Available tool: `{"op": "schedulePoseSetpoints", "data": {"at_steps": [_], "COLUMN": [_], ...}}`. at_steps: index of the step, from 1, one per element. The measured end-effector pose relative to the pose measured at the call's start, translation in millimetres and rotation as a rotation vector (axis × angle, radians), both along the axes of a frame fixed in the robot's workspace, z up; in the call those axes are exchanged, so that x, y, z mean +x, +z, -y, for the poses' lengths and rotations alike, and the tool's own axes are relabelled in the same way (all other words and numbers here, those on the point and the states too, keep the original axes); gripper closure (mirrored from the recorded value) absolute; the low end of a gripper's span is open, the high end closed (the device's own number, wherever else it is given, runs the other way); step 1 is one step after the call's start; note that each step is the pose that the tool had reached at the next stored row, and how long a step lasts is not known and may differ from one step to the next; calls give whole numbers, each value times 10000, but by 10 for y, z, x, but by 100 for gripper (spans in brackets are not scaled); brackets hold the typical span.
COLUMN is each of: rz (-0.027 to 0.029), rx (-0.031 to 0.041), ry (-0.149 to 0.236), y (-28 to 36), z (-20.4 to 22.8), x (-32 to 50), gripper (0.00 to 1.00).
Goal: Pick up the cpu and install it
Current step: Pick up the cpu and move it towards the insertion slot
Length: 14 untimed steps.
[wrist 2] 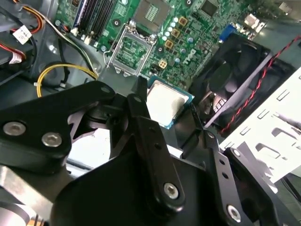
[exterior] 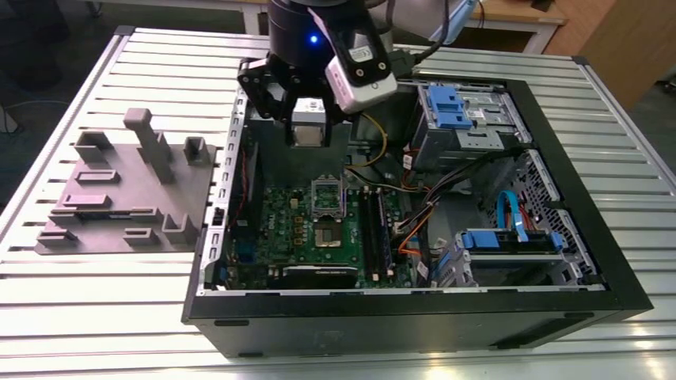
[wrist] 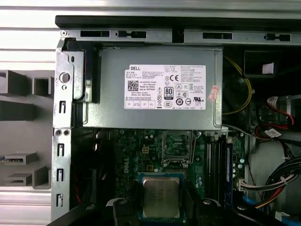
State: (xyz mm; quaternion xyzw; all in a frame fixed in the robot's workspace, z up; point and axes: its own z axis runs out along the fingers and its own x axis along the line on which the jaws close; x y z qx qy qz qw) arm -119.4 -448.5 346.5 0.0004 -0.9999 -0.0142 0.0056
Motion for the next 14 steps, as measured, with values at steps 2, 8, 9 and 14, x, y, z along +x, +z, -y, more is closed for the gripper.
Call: {"op": "schedulePoseSetpoints", "data": {"at_steps": [2,8,9,14], "rz": [0,-1,1,1], "rx": [0,-2,1,1], "ry": [-5,-45,-56,-109], "y": [-13,-66,-78,-125], "z": [48,96,97,104], "x": [0,66,81,158], "gripper": [53,53,53,53]}}
